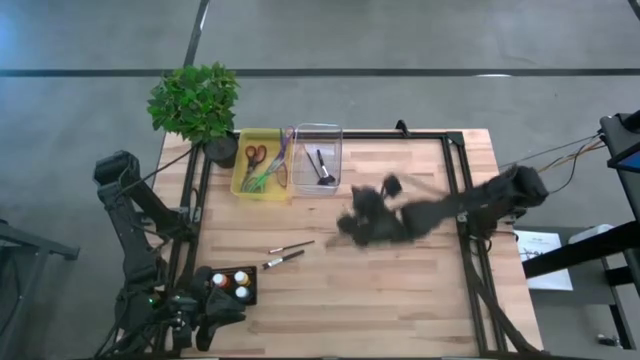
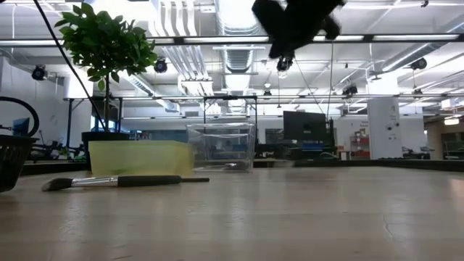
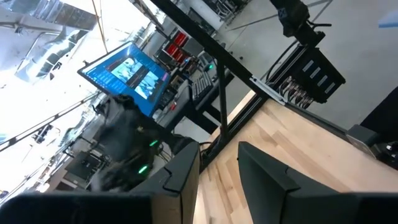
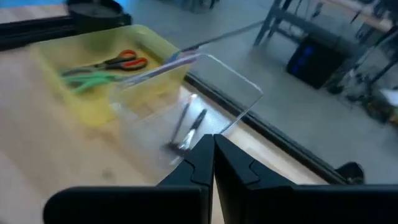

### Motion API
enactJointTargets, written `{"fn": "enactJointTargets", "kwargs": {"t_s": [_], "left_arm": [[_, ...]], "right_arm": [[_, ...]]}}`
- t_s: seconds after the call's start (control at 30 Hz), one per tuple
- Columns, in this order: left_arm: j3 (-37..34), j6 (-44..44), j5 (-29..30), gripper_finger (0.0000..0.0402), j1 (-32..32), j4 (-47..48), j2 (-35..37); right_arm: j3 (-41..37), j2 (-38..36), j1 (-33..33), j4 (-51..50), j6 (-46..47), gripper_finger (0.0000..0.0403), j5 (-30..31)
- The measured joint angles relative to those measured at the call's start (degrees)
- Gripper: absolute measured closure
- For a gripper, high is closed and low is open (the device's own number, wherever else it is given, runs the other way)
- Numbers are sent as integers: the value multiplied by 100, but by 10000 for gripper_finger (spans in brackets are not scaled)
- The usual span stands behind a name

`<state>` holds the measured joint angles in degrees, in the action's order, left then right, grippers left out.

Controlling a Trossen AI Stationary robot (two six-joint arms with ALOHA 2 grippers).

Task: Pick & Place Paint Supplies
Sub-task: Put the silver and black paintbrush into the transparent bin

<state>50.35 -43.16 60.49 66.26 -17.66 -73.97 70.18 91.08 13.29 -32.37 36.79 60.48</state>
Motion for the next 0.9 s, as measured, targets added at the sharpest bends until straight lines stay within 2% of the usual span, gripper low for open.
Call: {"fn": "enactJointTargets", "kwargs": {"t_s": [0.13, 0.2, 0.27, 0.4, 0.53, 0.9], "left_arm": [[0, -7, 37, 285, 0, 11, 0], [0, -2, 63, 285, 0, 5, 0], [0, 1, 93, 285, 0, 1, 0], [0, 2, 154, 285, -4, 22, 0], [0, -28, 168, 285, -4, 49, 0], [0, 59, 166, 285, -2, 47, 0]], "right_arm": [[-542, -442, -1223, 1972, -1668, 396, -1417], [-709, -531, -1785, 2591, -1864, 396, -2295], [-852, -541, -2217, 2695, -1852, 396, -2836], [-1144, -537, -2478, 2790, -1792, 396, -2926], [-1388, -546, -2385, 2832, -1726, 395, -3111], [-1448, -638, -2290, 2827, -1684, 395, -3054]]}}
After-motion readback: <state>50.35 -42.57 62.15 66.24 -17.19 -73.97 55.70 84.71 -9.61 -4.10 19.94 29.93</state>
